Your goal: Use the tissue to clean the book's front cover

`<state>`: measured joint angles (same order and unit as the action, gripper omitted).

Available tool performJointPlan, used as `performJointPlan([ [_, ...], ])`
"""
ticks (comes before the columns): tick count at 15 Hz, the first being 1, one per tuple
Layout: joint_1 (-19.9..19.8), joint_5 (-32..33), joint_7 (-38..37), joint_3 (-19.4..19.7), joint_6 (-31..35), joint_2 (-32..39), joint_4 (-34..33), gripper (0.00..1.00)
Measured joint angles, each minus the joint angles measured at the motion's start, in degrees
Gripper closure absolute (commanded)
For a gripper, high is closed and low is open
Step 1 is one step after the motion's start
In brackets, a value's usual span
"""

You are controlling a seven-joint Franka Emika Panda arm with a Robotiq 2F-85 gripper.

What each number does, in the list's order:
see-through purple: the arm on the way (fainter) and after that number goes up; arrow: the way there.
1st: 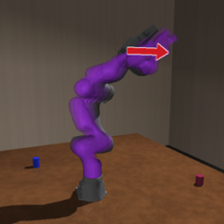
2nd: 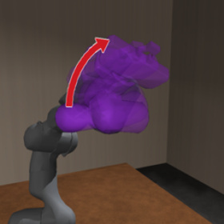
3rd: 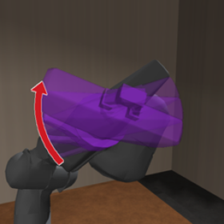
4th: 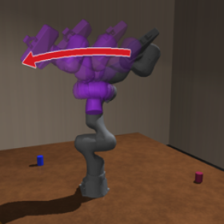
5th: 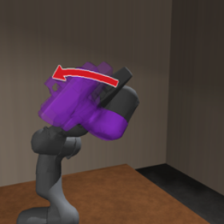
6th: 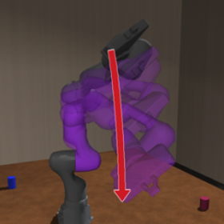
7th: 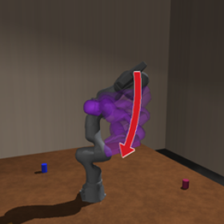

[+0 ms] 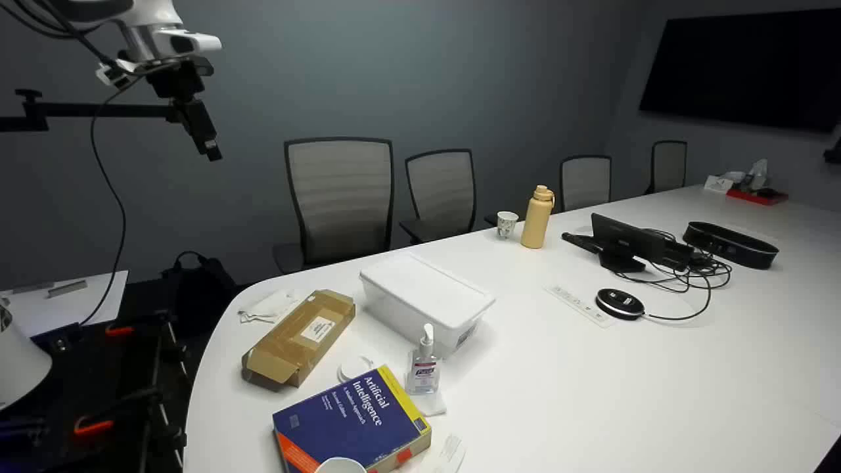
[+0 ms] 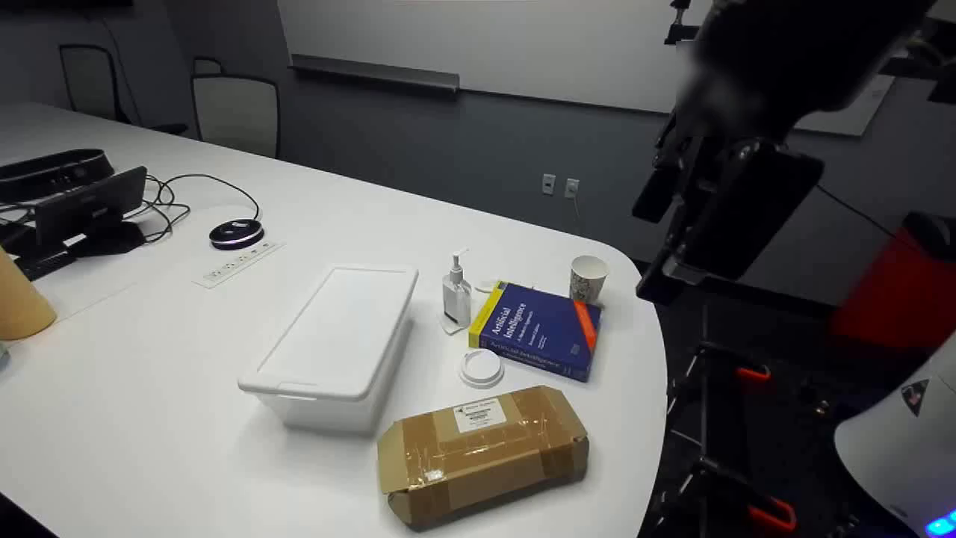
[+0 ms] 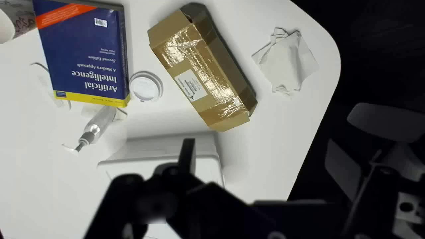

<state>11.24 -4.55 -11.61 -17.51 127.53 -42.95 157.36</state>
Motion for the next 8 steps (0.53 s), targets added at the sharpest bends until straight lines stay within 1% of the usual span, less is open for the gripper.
performJointPlan([
  [4,0.02,0.06,0.08,0.17,0.00,0.10,0.00,0.00],
  [6,0.11,0.05,1.45,1.07,0.54,1.34,0.00,0.00],
  [8,0.12,0.05,4.32,2.74,3.57,4.44,0.17,0.00],
])
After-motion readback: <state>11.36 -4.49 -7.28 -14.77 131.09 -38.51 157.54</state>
